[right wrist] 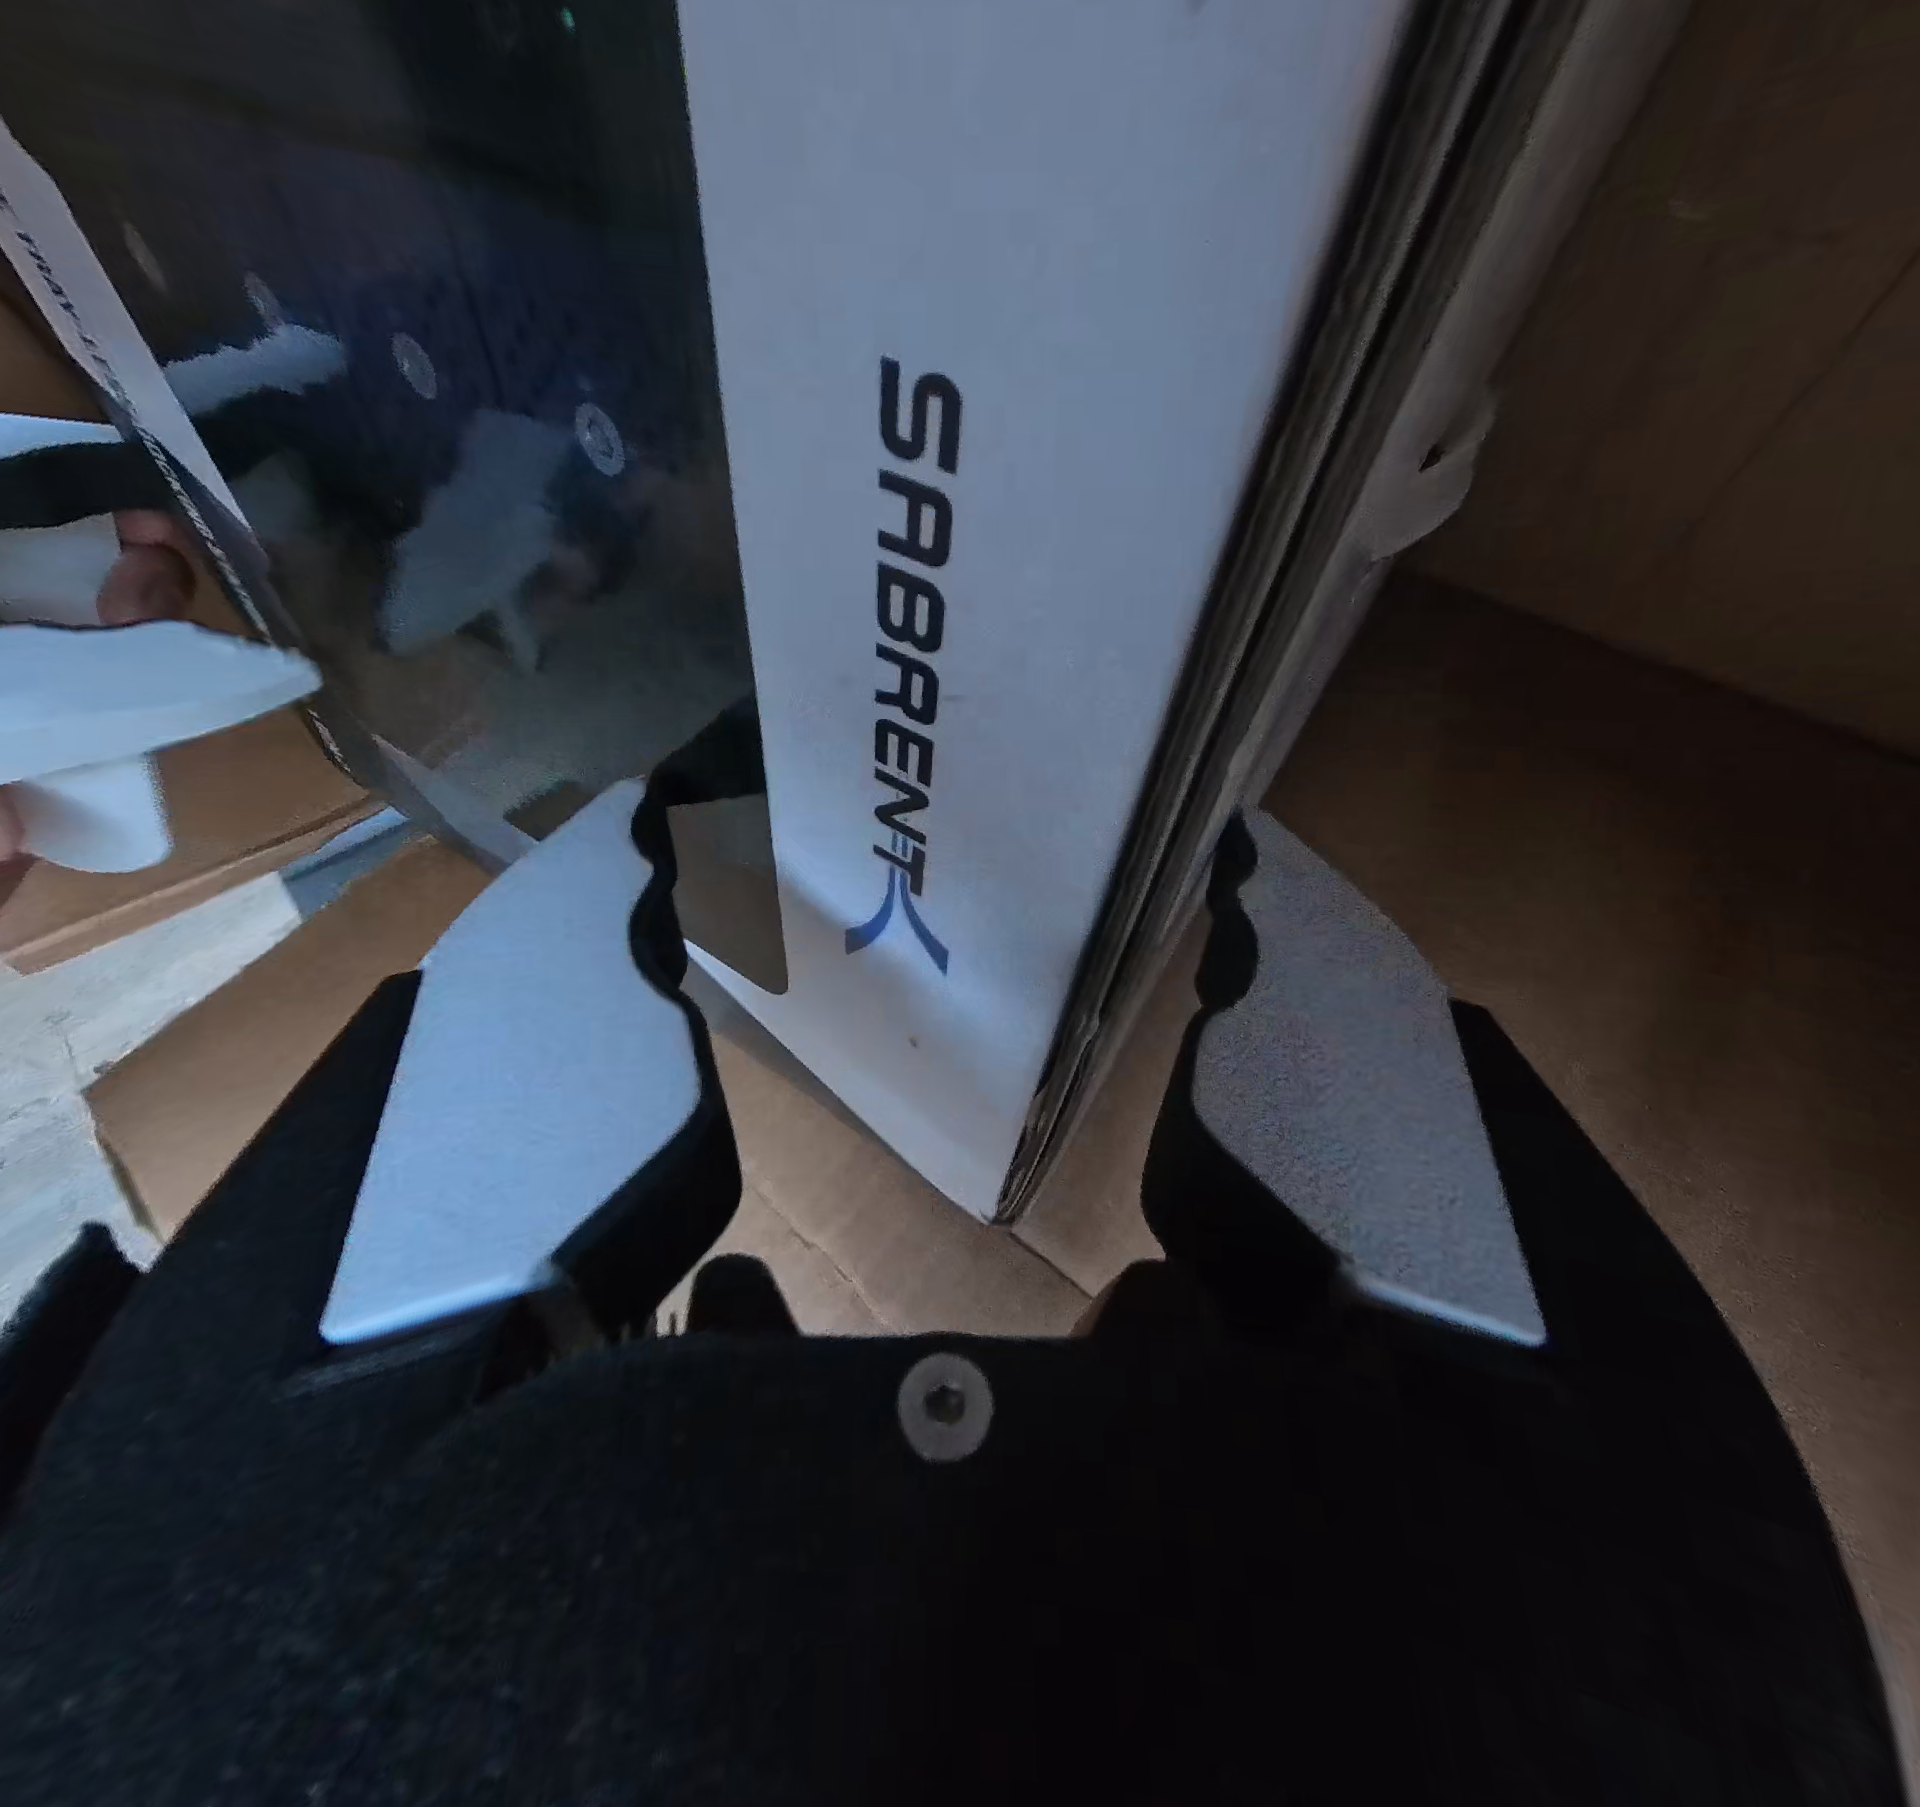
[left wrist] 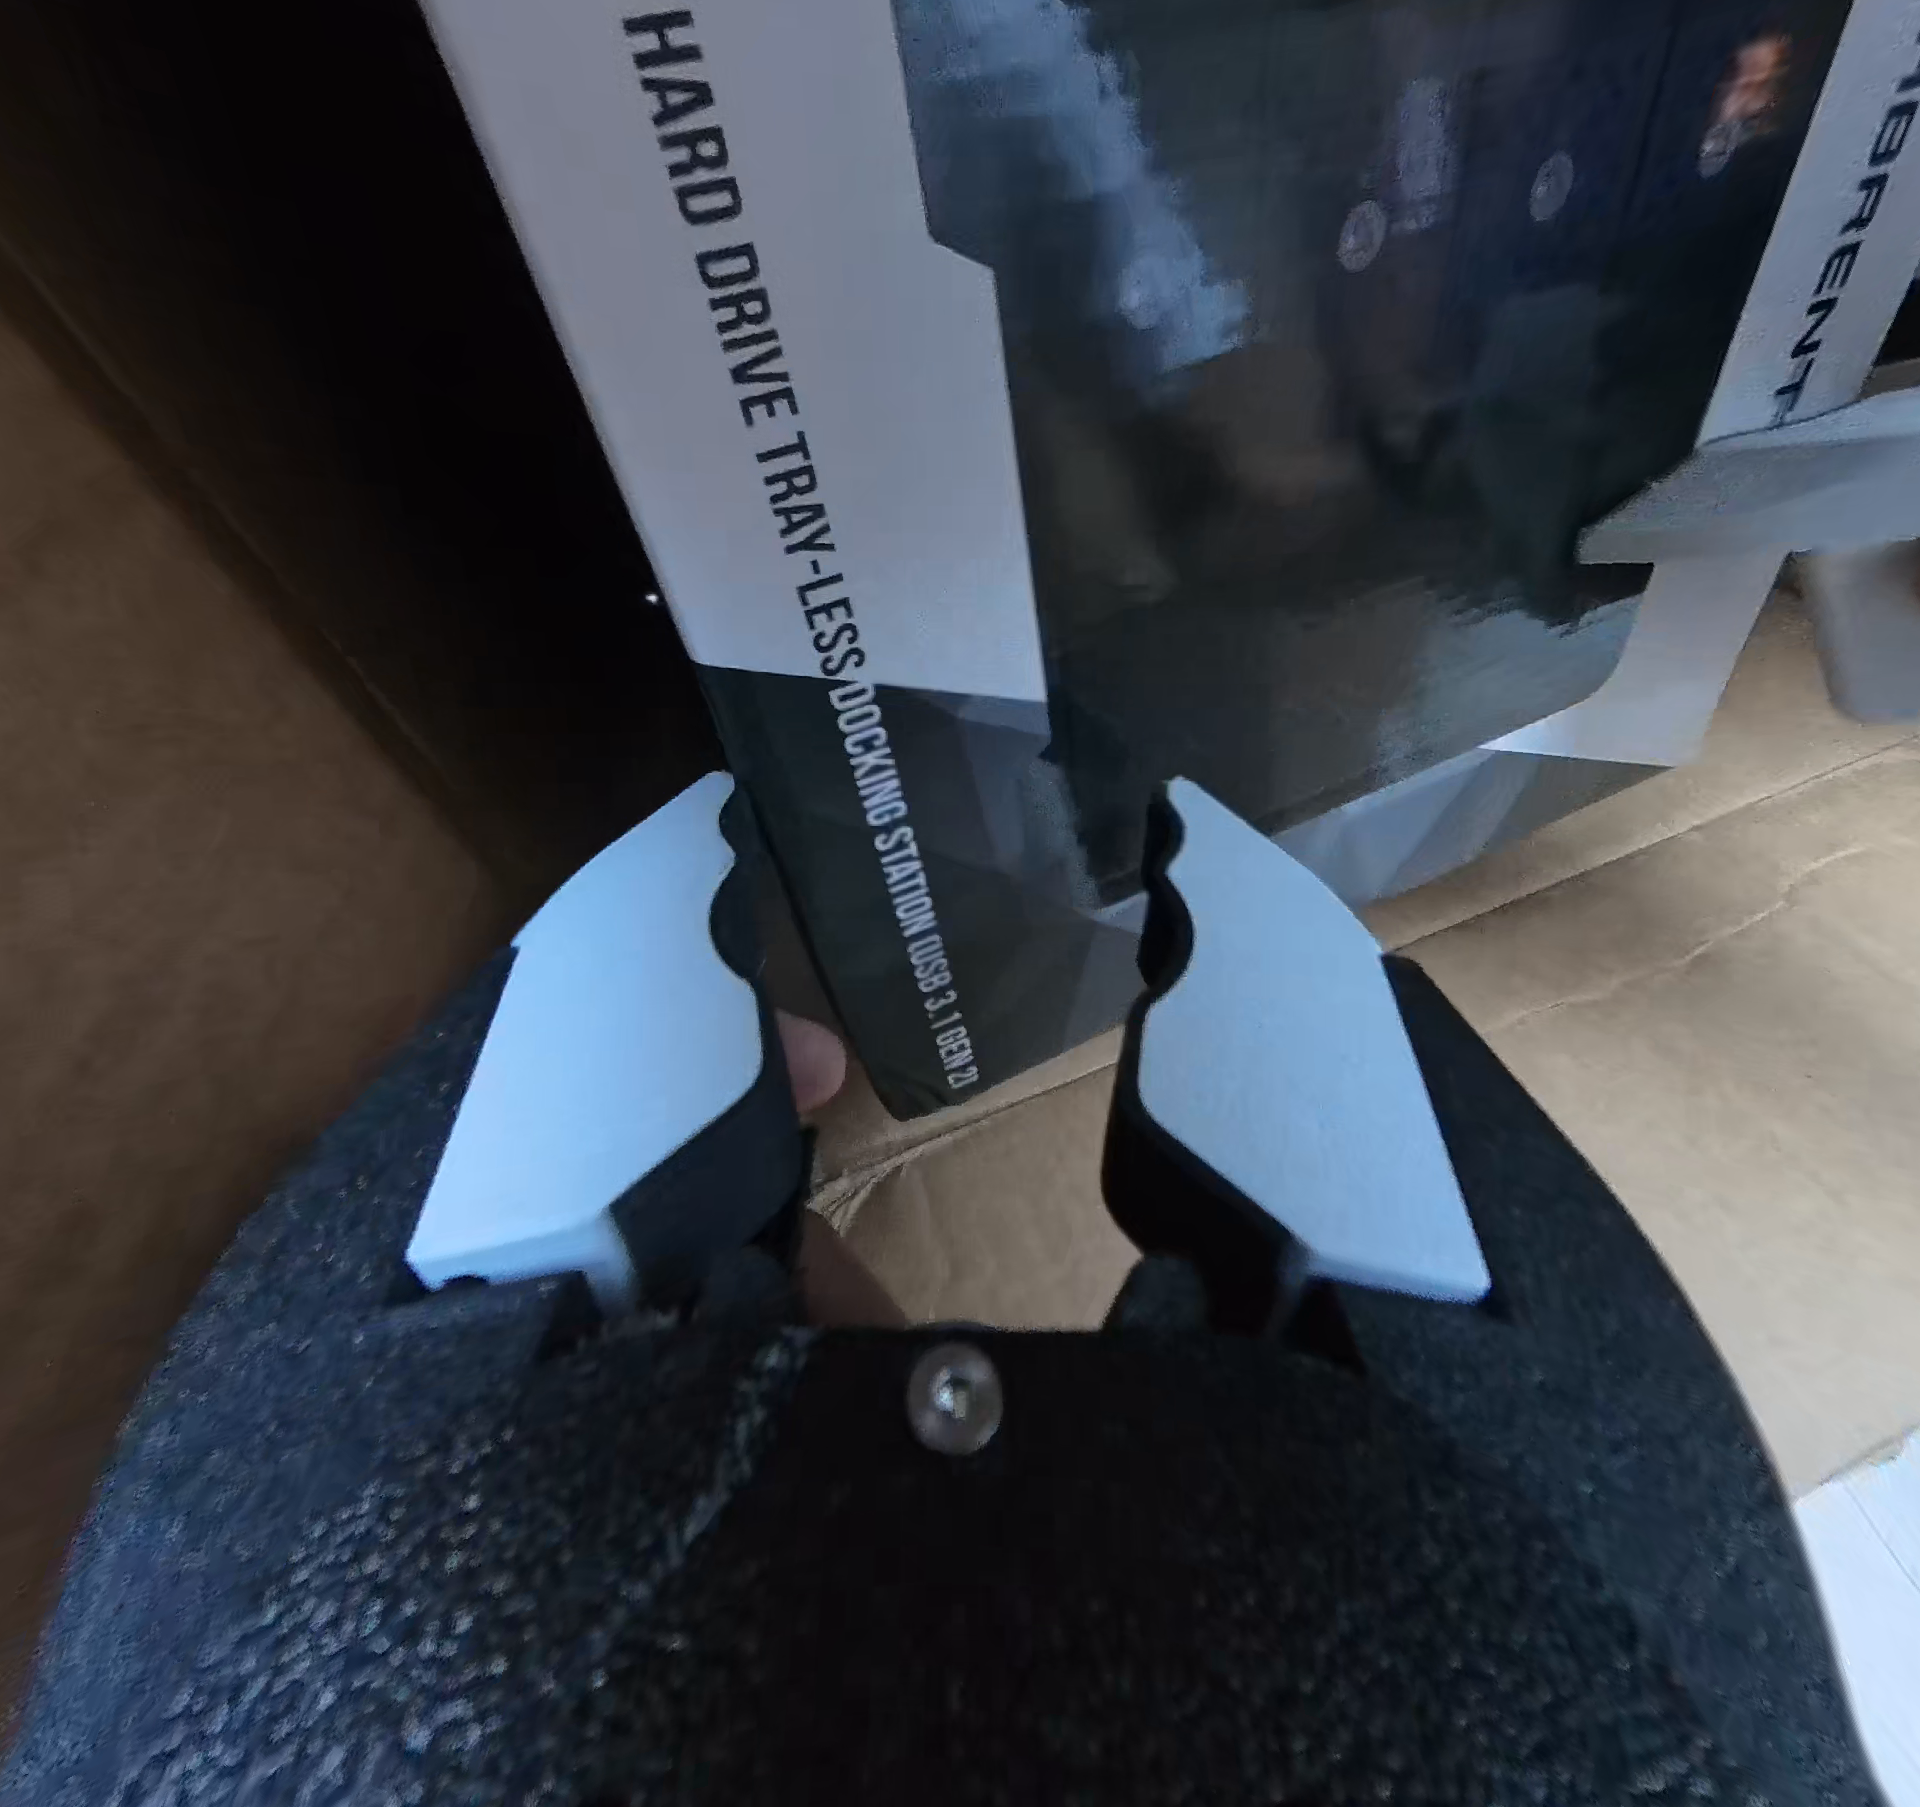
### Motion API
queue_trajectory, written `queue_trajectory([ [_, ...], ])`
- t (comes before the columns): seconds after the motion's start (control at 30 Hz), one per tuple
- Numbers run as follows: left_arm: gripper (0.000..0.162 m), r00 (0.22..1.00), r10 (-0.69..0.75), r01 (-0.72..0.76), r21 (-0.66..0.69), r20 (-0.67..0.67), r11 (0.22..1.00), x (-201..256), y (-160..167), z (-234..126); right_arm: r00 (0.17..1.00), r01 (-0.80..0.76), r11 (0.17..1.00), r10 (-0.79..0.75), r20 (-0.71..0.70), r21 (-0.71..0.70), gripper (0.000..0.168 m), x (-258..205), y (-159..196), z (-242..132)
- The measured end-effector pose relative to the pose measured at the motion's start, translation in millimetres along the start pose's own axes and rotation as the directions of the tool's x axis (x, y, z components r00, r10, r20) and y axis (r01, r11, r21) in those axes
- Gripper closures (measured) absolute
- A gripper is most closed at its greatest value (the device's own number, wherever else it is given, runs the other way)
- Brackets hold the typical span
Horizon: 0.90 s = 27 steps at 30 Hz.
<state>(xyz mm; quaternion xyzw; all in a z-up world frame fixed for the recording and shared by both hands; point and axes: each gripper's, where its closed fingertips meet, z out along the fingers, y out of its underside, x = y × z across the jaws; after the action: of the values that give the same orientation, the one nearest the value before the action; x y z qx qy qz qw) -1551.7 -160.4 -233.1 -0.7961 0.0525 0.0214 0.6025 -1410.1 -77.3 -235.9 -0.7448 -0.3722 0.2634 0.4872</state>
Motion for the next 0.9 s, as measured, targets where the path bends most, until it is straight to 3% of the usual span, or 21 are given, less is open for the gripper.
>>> queue_trajectory([
  [0.1,0.102,0.999,0.036,-0.036,0.029,0.026,0.999,3,10,2,1.000,0.009,1.000,-0.009,0.008,-0.011,0.072,1,12,-7],
  [0.27,0.087,0.999,0.012,-0.014,0.055,0.038,0.998,-10,-3,21,0.998,0.054,0.998,-0.053,-0.033,0.030,0.073,6,2,8],
  [0.5,0.088,1.000,-0.006,0.006,-0.010,-0.024,1.000,48,63,-58,0.998,0.052,0.998,-0.051,-0.030,0.020,0.072,-34,72,-45],
  [0.63,0.097,0.996,0.082,-0.083,-0.047,-0.015,0.995,71,91,-99,0.998,0.048,0.998,-0.047,-0.036,0.035,0.070,-59,101,-85],
  [0.73,0.106,0.992,0.126,-0.126,-0.040,-0.008,0.991,61,84,-85,0.998,0.050,0.998,-0.049,-0.035,0.043,0.071,-54,101,-82],
  [0.8,0.088,0.990,0.135,-0.135,-0.004,-0.047,0.991,52,58,-47,0.999,0.044,0.997,-0.042,-0.023,0.067,0.071,-35,84,-62],
  [0.9,0.084,0.995,0.083,-0.079,0.059,-0.062,0.995,24,20,5,1.000,0.019,0.994,-0.016,-0.025,0.108,0.071,1,43,-24],
])
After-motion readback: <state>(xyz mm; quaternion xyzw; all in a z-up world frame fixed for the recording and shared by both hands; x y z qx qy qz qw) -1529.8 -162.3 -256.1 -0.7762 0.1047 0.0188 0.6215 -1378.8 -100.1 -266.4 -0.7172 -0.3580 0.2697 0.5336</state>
